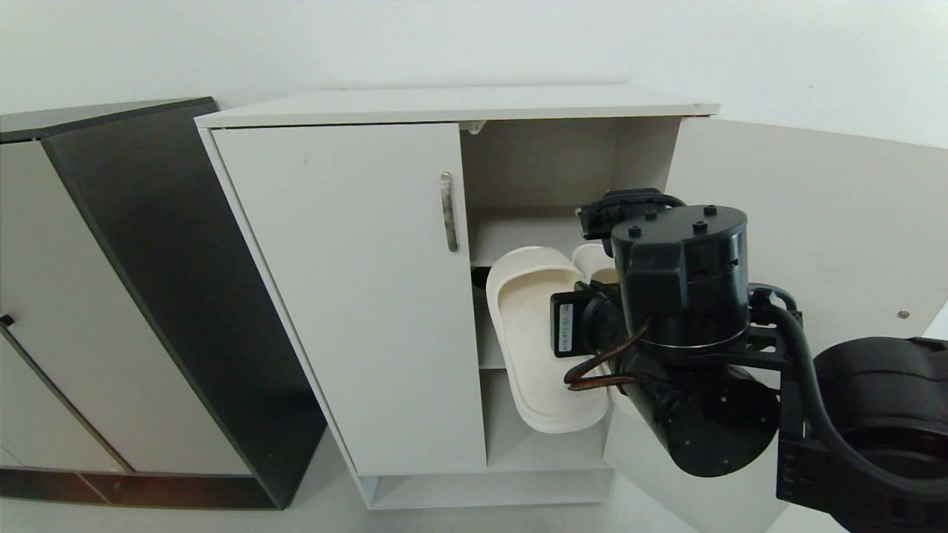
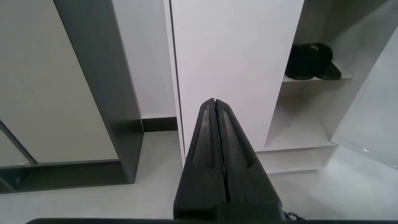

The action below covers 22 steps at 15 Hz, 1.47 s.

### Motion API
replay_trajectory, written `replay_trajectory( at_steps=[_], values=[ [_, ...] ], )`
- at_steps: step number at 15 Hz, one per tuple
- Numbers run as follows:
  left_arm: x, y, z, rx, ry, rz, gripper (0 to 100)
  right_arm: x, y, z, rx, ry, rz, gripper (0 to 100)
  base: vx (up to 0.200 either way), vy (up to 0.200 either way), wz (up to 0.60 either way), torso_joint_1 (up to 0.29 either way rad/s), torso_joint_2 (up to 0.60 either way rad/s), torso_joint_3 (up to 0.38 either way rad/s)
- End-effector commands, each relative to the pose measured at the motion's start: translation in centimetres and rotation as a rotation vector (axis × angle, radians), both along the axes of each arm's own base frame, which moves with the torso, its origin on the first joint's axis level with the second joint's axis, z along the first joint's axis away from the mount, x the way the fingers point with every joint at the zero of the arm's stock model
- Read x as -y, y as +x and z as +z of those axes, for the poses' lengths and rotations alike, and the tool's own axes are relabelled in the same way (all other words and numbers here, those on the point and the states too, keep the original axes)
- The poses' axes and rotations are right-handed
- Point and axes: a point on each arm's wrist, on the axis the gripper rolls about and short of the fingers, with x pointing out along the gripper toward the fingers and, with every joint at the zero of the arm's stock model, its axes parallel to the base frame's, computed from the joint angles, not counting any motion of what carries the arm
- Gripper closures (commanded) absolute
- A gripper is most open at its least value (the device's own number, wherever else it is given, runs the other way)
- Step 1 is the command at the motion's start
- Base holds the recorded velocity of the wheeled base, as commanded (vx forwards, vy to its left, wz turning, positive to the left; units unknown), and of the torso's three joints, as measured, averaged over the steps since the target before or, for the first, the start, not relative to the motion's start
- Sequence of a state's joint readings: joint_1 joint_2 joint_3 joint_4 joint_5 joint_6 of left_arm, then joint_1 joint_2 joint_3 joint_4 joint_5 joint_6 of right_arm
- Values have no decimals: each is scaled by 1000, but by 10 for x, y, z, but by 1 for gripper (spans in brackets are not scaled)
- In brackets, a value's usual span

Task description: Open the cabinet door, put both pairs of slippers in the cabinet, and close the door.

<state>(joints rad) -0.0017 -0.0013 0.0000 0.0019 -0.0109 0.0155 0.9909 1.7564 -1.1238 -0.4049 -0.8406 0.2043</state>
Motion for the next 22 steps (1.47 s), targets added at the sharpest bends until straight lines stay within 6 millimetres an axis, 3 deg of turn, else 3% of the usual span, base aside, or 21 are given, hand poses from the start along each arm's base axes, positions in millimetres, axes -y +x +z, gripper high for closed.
replay_trajectory(
  at_steps=[1, 13, 16, 22],
  values=[
    [0, 0, 0, -1, 0, 0, 100, 0, 0, 0, 0, -1, 0, 100, 0, 0, 0, 0, 0, 0],
    [0, 0, 0, -1, -2, 0, 100, -1, 1, -2, -1, -4, 0, 100, 200, 0, 0, 2, 2, 2],
    [0, 0, 0, -1, -2, -1, 100, -2, 13, -9, 3, 11, -30, 100, 200, 0, 0, -1, 4, 2],
    [0, 0, 0, -1, -3, -1, 100, -3, 23, -17, 17, 5, -39, 100, 0, 0, 0, 0, 0, 0]
  ],
)
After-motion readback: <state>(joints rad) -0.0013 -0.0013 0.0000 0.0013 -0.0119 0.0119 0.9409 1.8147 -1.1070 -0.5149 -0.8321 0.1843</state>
